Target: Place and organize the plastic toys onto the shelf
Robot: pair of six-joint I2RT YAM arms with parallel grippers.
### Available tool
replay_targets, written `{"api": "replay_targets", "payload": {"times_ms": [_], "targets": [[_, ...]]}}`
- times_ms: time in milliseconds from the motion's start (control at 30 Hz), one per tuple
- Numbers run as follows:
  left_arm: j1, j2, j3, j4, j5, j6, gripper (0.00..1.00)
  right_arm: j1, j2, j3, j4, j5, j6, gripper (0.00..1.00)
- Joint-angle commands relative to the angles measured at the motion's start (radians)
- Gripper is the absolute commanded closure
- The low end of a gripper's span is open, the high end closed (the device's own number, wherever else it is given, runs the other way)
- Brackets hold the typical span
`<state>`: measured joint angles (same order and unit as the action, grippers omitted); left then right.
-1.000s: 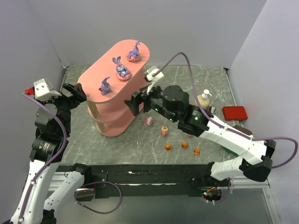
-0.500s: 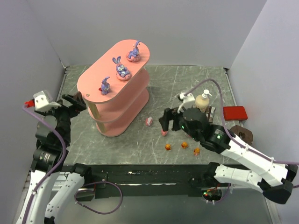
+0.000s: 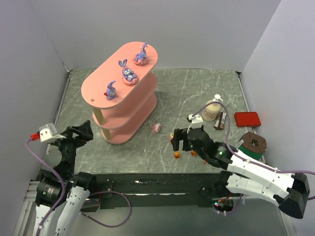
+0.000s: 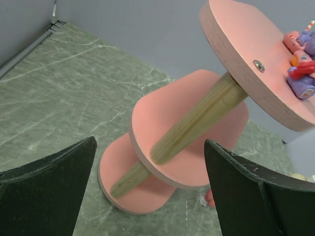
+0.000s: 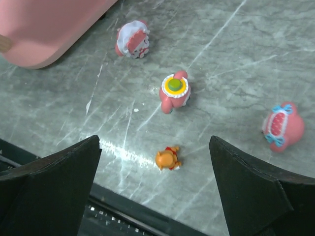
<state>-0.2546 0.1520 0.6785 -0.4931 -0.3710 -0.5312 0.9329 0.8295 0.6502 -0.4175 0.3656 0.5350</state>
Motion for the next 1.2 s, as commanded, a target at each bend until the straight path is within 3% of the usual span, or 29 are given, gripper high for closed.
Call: {"api": "replay_targets", "payload": {"times_ms": [0, 533, 633, 833, 1000, 1167], "targets": [[0.000, -0.049, -0.011, -0.021, 0.033, -0.043, 0.04, -0.003, 0.032, -0.047, 0.180, 0.021, 0.026, 0.02], [0.002, 0.058, -0.014, -0.025, 0.066, -0.016, 0.04, 0.041, 0.270, -0.021, 0.227, 0.174, 0.155, 0.10], [0.002, 0.060, -0.014, -0.024, 0.070, -0.015, 0.04, 0.040, 0.306, -0.032, 0.288, 0.162, 0.105, 0.11], [0.002, 0.055, -0.013, -0.025, 0.069, -0.013, 0.04, -0.077, 0.280, -0.110, 0.387, -0.013, 0.052, 0.25], [0.003, 0.043, -0.013, -0.027, 0.060, -0.018, 0.04, -0.092, 0.253, -0.127, 0.373, -0.051, 0.071, 0.32], [0.003, 0.041, -0.013, -0.027, 0.061, -0.016, 0.04, -0.097, 0.286, -0.124, 0.339, -0.027, 0.146, 0.50]]}}
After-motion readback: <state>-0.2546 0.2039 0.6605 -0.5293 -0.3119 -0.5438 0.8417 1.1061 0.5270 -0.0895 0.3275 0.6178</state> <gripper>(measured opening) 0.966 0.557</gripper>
